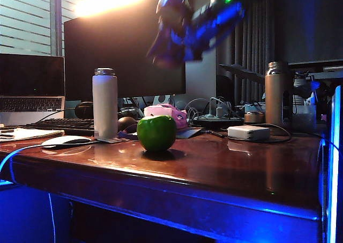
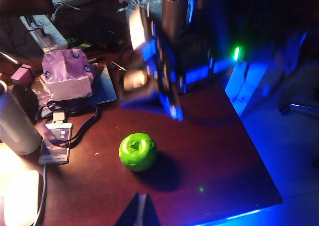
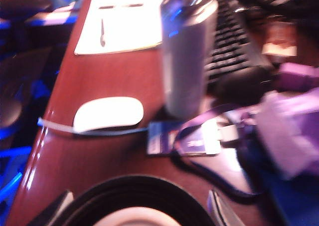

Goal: Stack the black thermos bottle cap from the table onto the green apple.

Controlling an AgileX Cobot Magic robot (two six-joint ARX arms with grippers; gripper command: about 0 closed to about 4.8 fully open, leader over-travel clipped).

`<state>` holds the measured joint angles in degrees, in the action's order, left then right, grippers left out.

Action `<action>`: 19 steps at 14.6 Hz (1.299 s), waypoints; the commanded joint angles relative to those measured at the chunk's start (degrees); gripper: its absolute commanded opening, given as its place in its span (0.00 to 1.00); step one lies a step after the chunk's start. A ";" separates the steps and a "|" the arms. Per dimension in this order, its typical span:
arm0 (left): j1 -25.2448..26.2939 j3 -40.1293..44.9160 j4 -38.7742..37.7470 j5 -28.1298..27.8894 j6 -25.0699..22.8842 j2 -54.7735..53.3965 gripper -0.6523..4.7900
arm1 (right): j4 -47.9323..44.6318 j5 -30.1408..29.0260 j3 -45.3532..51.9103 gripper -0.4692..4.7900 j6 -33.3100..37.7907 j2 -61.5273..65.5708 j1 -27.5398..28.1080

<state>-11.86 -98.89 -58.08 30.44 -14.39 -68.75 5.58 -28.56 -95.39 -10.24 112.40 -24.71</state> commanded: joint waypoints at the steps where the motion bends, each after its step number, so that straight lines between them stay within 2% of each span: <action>1: 0.00 -0.09 0.35 0.28 -0.17 0.15 0.12 | -6.12 -0.76 3.04 0.55 -0.72 0.26 -0.15; 6: 0.00 -0.09 0.33 0.28 -0.17 0.15 0.12 | -6.95 -1.38 3.02 0.55 -0.96 3.02 -0.87; 12: 0.00 -0.09 0.33 0.28 -0.17 0.15 0.12 | -4.35 -0.94 3.02 0.55 -6.58 4.48 -2.89; 18: 0.00 -0.09 0.35 0.33 -0.17 0.15 0.12 | -2.27 -0.52 3.02 0.55 -8.83 6.75 -2.91; 19: 0.00 -0.09 0.33 0.33 -0.17 0.15 0.12 | -1.88 -0.74 3.02 0.59 -9.55 7.04 -2.91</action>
<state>-11.86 -98.87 -58.08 30.44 -14.39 -68.75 4.01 -28.93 -92.12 -19.03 119.63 -27.55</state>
